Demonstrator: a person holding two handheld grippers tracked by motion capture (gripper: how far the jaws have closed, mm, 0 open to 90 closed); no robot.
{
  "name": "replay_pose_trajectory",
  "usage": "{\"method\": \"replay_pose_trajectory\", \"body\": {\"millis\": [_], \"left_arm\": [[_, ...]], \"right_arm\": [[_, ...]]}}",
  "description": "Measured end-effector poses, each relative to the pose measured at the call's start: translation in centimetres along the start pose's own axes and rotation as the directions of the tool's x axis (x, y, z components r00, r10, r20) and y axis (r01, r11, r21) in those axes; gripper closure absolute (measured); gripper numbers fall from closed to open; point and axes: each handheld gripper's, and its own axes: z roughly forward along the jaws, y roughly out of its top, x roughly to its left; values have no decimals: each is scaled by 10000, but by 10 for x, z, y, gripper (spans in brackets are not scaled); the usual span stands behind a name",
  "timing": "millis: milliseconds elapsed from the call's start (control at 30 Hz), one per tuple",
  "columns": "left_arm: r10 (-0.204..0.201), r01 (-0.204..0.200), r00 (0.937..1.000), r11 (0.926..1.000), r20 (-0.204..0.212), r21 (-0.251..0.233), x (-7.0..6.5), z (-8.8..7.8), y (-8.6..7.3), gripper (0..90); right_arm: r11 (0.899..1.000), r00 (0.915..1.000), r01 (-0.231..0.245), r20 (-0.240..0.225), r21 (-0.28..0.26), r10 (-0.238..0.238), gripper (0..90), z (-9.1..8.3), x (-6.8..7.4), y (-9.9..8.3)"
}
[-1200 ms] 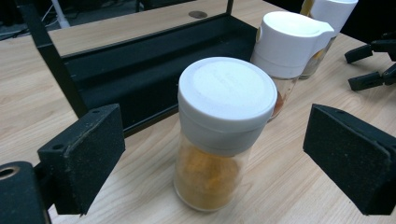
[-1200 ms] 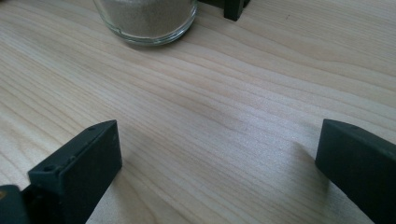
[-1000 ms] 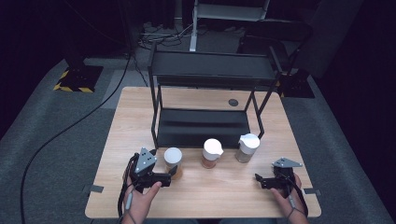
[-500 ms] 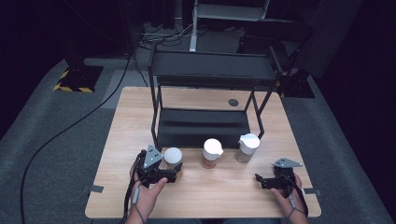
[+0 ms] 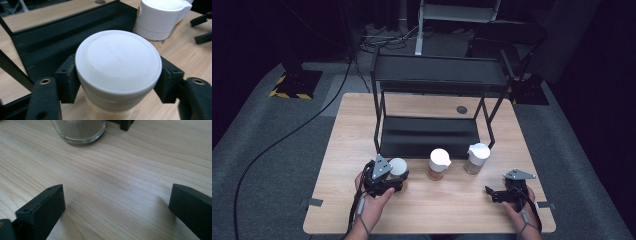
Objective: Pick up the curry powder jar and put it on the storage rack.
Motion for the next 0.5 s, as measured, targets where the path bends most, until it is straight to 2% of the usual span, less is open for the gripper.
{"method": "replay_pose_trajectory", "body": {"millis": [333,500], "left_arm": [[217,-213,9997,9995,-147,237,-2,-1,5,329],[122,-119,9998,9997,-129,220,1,-1,10,329]], "right_arm": [[10000,10000,-7,2,-2,7,1,0,0,0],[10000,10000,-8,4,1,8,1,0,0,0]]}}
